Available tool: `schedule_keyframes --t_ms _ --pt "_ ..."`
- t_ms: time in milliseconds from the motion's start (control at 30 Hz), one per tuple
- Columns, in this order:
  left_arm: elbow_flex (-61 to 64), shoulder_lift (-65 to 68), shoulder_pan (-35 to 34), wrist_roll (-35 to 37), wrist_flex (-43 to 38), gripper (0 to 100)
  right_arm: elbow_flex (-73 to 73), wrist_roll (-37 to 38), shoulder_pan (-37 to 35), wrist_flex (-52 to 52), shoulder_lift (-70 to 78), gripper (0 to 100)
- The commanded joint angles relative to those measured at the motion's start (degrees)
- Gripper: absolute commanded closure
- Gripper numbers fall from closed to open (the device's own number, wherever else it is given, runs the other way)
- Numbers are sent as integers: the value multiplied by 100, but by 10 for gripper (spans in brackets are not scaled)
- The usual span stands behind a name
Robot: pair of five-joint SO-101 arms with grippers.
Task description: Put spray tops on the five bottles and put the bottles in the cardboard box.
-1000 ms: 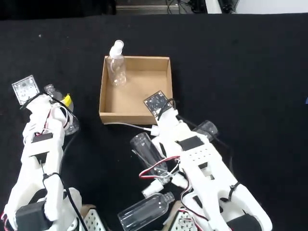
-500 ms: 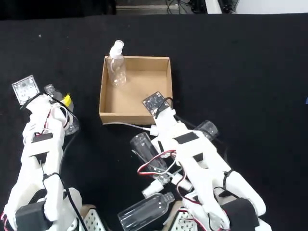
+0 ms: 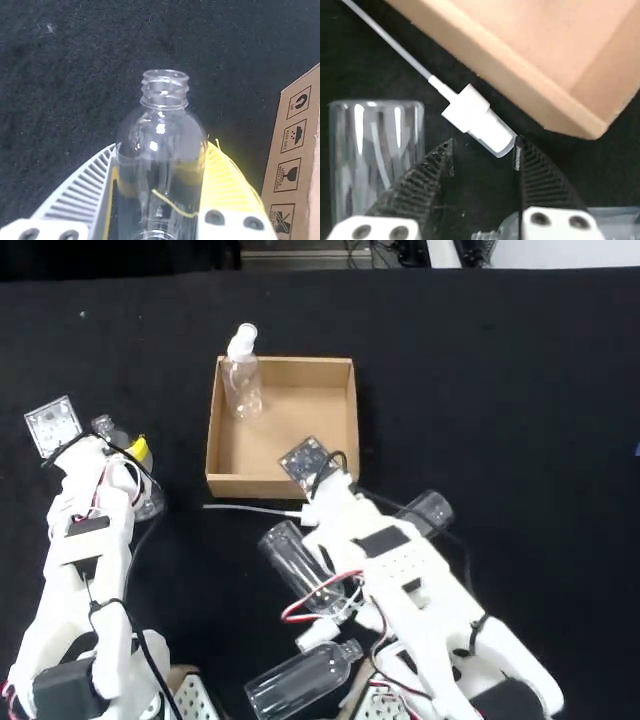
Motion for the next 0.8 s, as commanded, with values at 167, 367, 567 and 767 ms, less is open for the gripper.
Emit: schedule_keyframes --t_ms 167,367,567,767 --pt "-92 -281 48 9 -123 873 -207 -9 -114 290 -497 825" --pt "-92 -273 48 9 -123 873 -514 141 -123 325 4 825" --pt "-92 -273 48 9 -123 873 -787 202 -123 334 391 824" --pt "-92 -273 48 9 -123 873 -866 448 -132 334 426 824"
